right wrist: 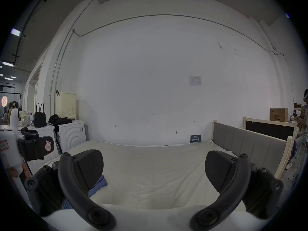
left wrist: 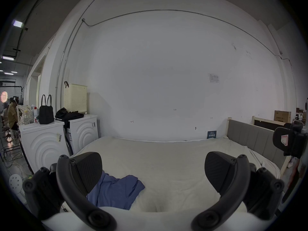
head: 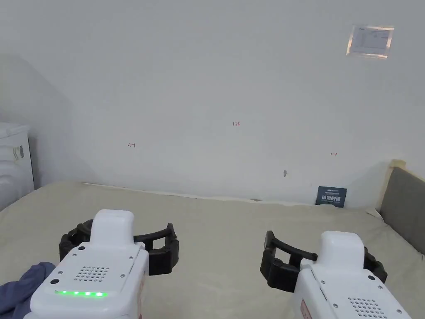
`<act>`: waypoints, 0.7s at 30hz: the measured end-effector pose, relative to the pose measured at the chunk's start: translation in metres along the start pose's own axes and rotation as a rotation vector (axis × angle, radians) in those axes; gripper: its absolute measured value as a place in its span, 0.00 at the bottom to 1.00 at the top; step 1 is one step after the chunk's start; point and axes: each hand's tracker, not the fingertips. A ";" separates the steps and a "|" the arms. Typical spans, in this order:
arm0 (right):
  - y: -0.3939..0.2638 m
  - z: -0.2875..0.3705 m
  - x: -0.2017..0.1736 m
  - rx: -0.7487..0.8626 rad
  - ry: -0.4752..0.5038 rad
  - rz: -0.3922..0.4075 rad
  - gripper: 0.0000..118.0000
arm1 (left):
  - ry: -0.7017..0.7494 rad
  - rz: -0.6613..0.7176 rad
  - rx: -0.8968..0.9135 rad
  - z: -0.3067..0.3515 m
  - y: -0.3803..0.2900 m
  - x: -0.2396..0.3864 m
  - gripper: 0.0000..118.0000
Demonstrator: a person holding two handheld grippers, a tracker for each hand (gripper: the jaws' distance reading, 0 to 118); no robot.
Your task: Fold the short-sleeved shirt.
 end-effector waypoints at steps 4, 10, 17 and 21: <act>-0.002 0.000 -0.001 0.004 0.025 0.007 1.00 | -0.004 -0.003 -0.004 0.000 -0.001 0.002 1.00; -0.002 0.001 -0.001 0.009 0.026 -0.004 1.00 | -0.013 -0.010 -0.005 0.001 -0.001 0.002 1.00; -0.003 0.007 -0.005 0.042 -0.004 0.023 0.40 | 0.013 -0.026 0.041 0.007 -0.002 0.001 0.01; 0.001 0.007 0.005 0.048 -0.024 0.007 0.00 | -0.032 -0.002 0.003 -0.001 -0.002 -0.004 0.01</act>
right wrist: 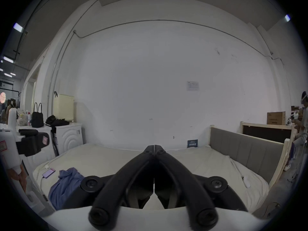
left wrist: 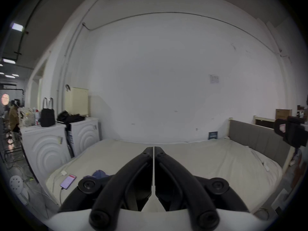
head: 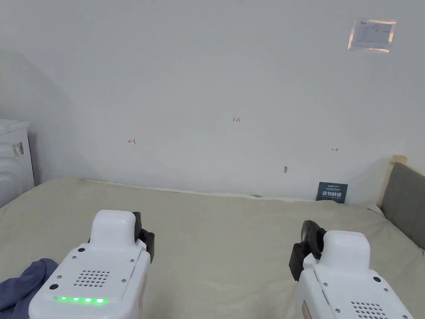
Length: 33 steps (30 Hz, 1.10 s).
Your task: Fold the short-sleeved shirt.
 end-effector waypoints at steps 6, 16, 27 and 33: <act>-0.002 -0.005 0.004 -0.043 0.050 -0.116 0.00 | -0.014 0.131 -0.018 -0.011 0.001 -0.008 0.01; -0.024 -0.019 0.018 -0.135 0.217 -0.584 0.00 | -0.216 0.410 -0.086 -0.011 -0.007 -0.022 0.01; -0.009 -0.009 -0.008 -0.067 0.018 -0.111 0.00 | -0.038 0.085 -0.003 -0.001 0.000 -0.003 0.01; -0.009 -0.007 -0.007 -0.059 0.028 -0.096 0.00 | 0.000 -0.011 0.010 0.004 -0.001 -0.001 0.01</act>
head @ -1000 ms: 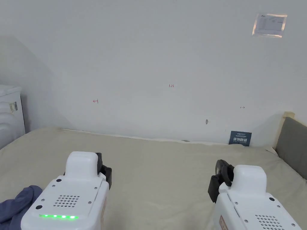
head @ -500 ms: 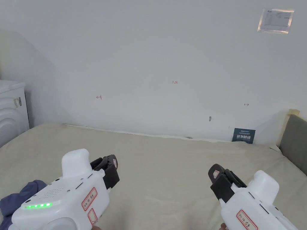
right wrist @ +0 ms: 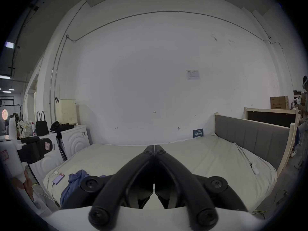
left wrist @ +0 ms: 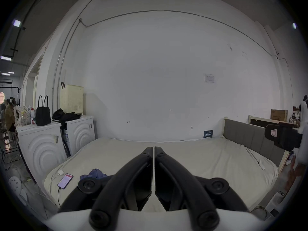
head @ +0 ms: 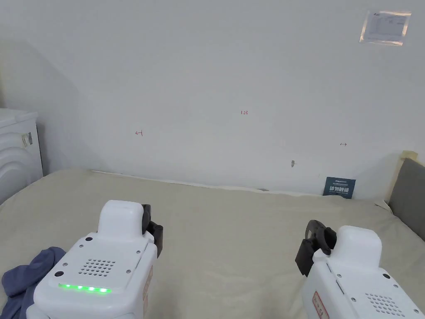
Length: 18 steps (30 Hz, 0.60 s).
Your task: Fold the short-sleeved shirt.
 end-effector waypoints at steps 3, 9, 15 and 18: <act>0.000 0.001 0.002 0.011 0.005 -0.012 0.00 | -0.021 0.009 0.003 0.001 -0.002 -0.001 0.01; 0.001 0.001 0.003 0.001 0.004 0.017 0.00 | -0.017 -0.018 -0.005 0.000 -0.002 0.002 0.01; 0.002 0.001 0.002 0.000 0.009 0.051 0.00 | -0.032 -0.017 -0.001 0.001 -0.001 0.002 0.01; 0.002 0.001 0.001 0.020 -0.015 0.050 0.00 | -0.040 -0.027 -0.009 0.003 0.000 0.000 0.01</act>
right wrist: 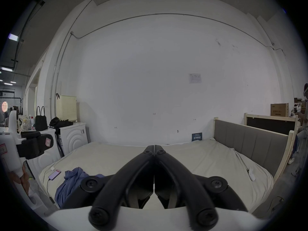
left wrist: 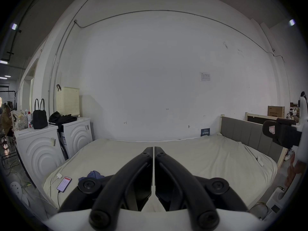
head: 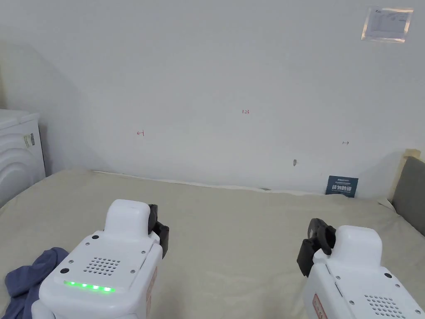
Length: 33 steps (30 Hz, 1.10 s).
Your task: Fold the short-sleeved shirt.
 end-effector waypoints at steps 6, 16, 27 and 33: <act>0.004 -0.015 -0.017 -0.016 0.025 -0.011 0.00 | 0.018 0.003 -0.001 0.011 0.000 -0.022 0.01; -0.012 -0.034 -0.114 0.007 0.256 -0.006 0.00 | 0.335 -0.001 -0.061 0.067 -0.019 -0.128 0.01; -0.025 -0.043 -0.179 -0.045 0.421 -0.010 0.00 | 0.521 -0.019 -0.067 0.121 -0.020 -0.191 0.01; -0.026 -0.038 -0.149 -0.035 0.382 -0.003 0.00 | 0.458 0.021 -0.097 0.082 -0.036 -0.180 0.02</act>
